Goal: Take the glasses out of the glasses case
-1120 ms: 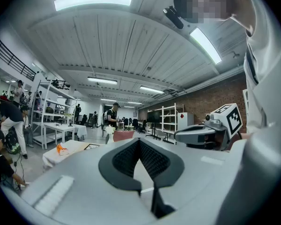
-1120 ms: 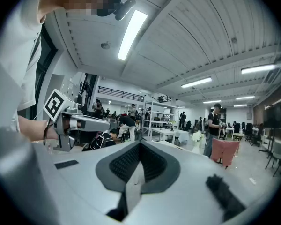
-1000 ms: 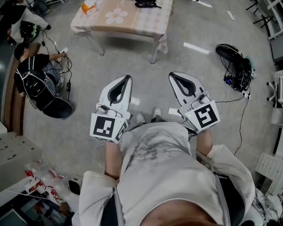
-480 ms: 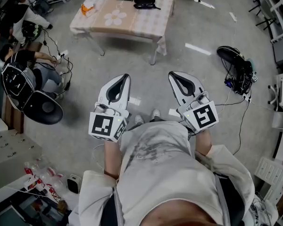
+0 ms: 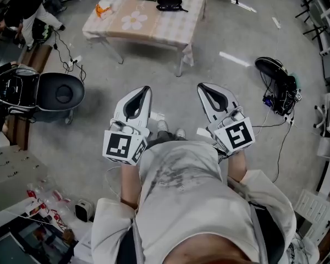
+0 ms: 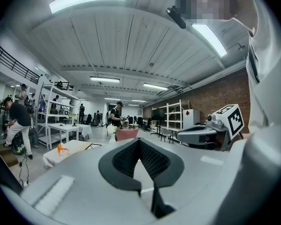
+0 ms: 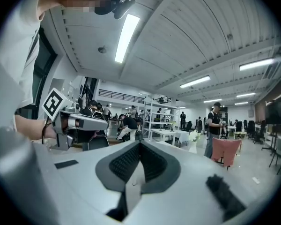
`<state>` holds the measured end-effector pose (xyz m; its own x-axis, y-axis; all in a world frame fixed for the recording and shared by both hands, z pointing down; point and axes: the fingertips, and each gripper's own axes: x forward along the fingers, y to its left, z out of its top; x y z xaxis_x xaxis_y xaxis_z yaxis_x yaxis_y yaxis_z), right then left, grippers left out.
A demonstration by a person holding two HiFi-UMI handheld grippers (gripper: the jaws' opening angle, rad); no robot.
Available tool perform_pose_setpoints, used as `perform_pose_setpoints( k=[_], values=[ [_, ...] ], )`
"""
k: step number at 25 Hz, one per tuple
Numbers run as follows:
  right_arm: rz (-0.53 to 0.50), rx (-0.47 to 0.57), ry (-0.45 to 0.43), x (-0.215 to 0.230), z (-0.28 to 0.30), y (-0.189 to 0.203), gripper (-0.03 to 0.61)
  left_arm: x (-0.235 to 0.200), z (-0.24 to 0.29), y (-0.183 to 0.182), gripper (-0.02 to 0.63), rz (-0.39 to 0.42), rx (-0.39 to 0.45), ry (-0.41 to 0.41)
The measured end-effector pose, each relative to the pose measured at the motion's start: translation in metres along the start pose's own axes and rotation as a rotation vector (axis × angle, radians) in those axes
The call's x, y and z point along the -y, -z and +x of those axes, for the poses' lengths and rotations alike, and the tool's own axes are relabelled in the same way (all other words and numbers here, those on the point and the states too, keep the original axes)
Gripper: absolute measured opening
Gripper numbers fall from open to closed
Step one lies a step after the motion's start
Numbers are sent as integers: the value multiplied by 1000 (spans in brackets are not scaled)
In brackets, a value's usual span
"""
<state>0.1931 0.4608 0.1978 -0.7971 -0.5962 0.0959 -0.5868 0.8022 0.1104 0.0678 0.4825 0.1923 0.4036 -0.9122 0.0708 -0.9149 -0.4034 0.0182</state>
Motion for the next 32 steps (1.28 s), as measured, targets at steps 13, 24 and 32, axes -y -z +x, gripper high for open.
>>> perform_pose_setpoints(
  k=[13,24,32],
  values=[
    [-1,-26,-1,20,32,7,17,-25,35,9,8,-16,-19,18],
    [-6,-42,-2,34,91,8,17,-78,64,11,8,-31,-16,32],
    [-9,-57,16,47,134,5,17,-116,91,13,8,-44,-13,70]
  ],
)
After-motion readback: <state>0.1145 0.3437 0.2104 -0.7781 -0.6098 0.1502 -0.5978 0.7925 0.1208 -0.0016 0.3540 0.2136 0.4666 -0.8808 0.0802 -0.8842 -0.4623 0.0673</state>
